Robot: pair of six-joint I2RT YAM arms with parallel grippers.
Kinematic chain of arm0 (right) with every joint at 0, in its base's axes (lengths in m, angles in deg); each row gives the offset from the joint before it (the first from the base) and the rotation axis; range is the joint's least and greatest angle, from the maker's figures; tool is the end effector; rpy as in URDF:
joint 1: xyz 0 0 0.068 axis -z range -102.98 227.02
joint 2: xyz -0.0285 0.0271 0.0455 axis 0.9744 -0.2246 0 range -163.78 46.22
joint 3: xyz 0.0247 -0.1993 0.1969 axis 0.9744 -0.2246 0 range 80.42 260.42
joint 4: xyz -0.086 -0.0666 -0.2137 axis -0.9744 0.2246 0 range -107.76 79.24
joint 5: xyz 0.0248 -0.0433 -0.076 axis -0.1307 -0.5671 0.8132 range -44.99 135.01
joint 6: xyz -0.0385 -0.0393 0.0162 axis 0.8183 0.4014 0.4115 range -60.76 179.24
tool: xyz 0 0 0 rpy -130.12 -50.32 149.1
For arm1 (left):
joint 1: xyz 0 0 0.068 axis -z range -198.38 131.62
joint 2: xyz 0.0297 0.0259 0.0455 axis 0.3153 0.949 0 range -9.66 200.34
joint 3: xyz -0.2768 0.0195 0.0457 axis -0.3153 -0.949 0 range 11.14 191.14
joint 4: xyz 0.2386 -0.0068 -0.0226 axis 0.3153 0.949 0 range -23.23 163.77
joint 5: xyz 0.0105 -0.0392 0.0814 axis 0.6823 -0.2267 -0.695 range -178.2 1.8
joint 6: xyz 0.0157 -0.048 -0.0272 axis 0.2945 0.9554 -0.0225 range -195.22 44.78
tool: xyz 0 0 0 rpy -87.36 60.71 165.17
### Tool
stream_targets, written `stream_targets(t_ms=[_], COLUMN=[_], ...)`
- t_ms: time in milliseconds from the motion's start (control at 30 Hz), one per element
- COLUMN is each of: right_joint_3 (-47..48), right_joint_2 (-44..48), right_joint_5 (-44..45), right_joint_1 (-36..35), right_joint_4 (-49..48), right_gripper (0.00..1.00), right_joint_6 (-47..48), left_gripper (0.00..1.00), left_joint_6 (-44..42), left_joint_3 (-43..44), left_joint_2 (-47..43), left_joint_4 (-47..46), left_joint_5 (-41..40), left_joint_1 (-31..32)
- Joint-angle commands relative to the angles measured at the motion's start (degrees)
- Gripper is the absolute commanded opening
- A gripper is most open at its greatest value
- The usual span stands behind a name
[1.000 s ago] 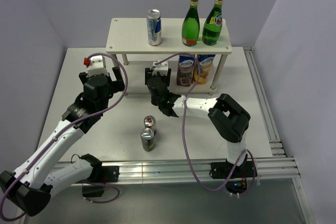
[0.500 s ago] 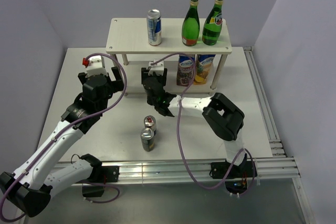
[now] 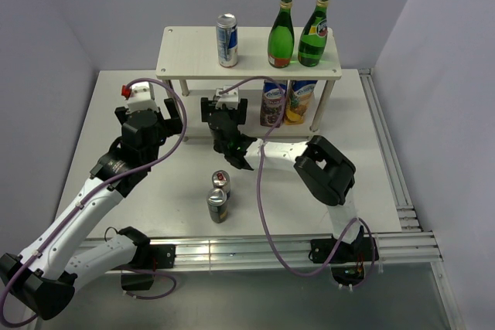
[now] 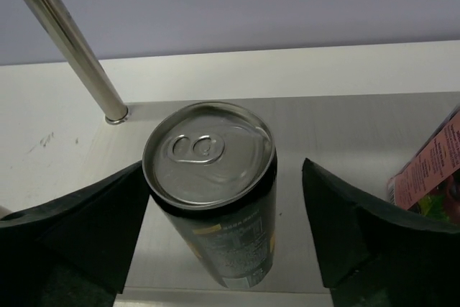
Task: Place and organize the beverage onto the shelf
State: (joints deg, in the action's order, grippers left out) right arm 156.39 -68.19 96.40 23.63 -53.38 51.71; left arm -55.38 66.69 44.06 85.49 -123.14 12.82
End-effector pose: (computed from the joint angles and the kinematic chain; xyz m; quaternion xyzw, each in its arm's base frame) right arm 0.2896 0.3365 0.2660 0.0210 0.7176 0.0441 0.6947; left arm 0.1669 -0.0738 0.3692 -0.1021 0.7802 -0.0272 0.6166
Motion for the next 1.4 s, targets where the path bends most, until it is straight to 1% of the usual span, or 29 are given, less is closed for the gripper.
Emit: stream_targets(t_ms=[0, 133, 200, 233, 767, 1200, 1367], right_joint_3=[2.35, 1.38, 0.33, -0.02, -11.18, -12.59, -14.79], right_joint_2=[-0.02, 0.76, 1.29, 2.08, 11.75, 13.25, 15.18], right_joint_5=[1.34, 1.60, 1.51, 1.51, -0.86, -0.25, -0.94], right_joint_1=[0.30, 0.21, 0.21, 0.21, -2.07, -2.51, -3.13], right_joint_4=[-2.53, -2.35, -2.62, -2.62, -5.16, -2.36, -2.62], right_gripper=[0.93, 0.96, 1.00, 1.00, 1.00, 1.00, 1.00], right_joint_6=[-0.12, -0.73, -0.82, -0.99, -0.47, -1.96, -1.96], left_gripper=[0.99, 0.99, 0.99, 0.99, 0.99, 0.99, 0.99], left_joint_6=[0.73, 0.73, 0.73, 0.73, 0.82, 0.82, 0.82], left_joint_3=[2.20, 2.19, 2.19, 2.19, 2.28, 2.11, 2.19], left_joint_2=[-1.15, -1.24, -1.24, -1.16, -1.51, -1.86, -1.95], left_joint_4=[-0.97, -1.05, -0.97, -1.05, -0.88, -0.97, -0.97], left_joint_5=[-0.22, -0.31, -0.31, -0.31, -0.92, -0.92, -0.75], left_joint_1=[-0.26, -0.26, -0.26, -0.26, -0.26, -0.35, -0.35])
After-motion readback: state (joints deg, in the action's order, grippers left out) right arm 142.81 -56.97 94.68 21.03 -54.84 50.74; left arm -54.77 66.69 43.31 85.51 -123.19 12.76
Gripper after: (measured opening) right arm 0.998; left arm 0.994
